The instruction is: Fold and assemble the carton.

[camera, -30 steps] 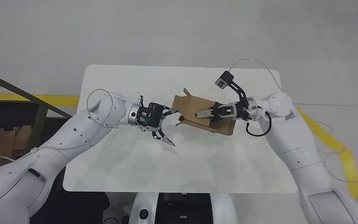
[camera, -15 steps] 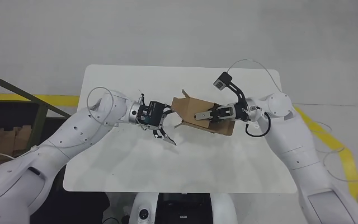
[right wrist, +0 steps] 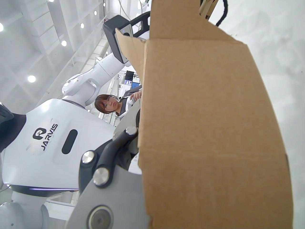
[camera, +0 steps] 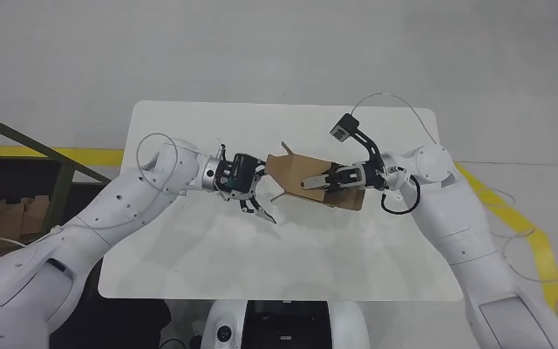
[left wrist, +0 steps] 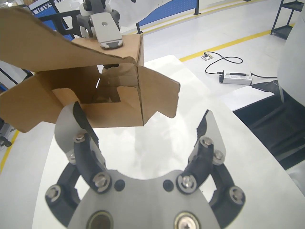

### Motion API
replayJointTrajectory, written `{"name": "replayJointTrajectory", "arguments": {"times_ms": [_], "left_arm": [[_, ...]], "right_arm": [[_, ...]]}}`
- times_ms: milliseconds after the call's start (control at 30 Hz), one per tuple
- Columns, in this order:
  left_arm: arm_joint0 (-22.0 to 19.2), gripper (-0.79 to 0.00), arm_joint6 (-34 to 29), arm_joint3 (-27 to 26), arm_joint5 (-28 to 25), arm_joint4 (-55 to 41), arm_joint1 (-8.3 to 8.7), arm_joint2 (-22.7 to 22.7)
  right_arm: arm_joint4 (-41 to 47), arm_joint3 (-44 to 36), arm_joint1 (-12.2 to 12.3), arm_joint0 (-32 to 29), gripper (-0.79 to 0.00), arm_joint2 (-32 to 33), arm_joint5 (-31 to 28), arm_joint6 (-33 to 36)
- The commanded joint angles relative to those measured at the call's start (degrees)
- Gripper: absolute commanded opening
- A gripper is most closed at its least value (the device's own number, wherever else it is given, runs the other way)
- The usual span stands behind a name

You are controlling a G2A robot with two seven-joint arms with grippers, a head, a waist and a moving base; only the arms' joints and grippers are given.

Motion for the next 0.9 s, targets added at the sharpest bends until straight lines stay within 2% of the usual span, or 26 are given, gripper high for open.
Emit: {"name": "replayJointTrajectory", "arguments": {"times_ms": [0, 167, 700, 733, 767, 867], "left_arm": [[0.08, 0.0, -1.07, -0.21, -1.07, -1.46, -0.06, 0.24], [-0.29, 0.0, -2.79, -1.2, -2.79, -4.19, 0.15, 0.25], [-0.01, 0.0, -2.89, -1.22, -2.9, -6.07, 0.46, -0.07], [0.03, -0.015, -2.91, -1.25, -2.91, -6.13, 0.46, -0.05], [0.04, -0.08, -2.95, -1.26, -2.96, -6.21, 0.46, -0.03], [0.0, -0.179, -3.01, -1.2, -3.01, -6.46, 0.46, -0.05]], "right_arm": [[-0.08, 0.03, 0.0, 0.01, -0.785, -0.08, 0.05, -0.04], [0.05, 0.1, -0.03, 0.1, -0.785, -0.31, 0.07, -0.18], [0.22, 0.4, -0.02, 0.26, -0.785, -0.62, 0.02, -0.19], [0.2, 0.38, -0.01, 0.27, -0.785, -0.66, 0.01, -0.08], [0.28, 0.39, -0.02, 0.29, -0.785, -0.66, -0.08, -0.06], [0.33, 0.48, -0.03, 0.35, -0.785, -0.75, -0.16, -0.08]]}}
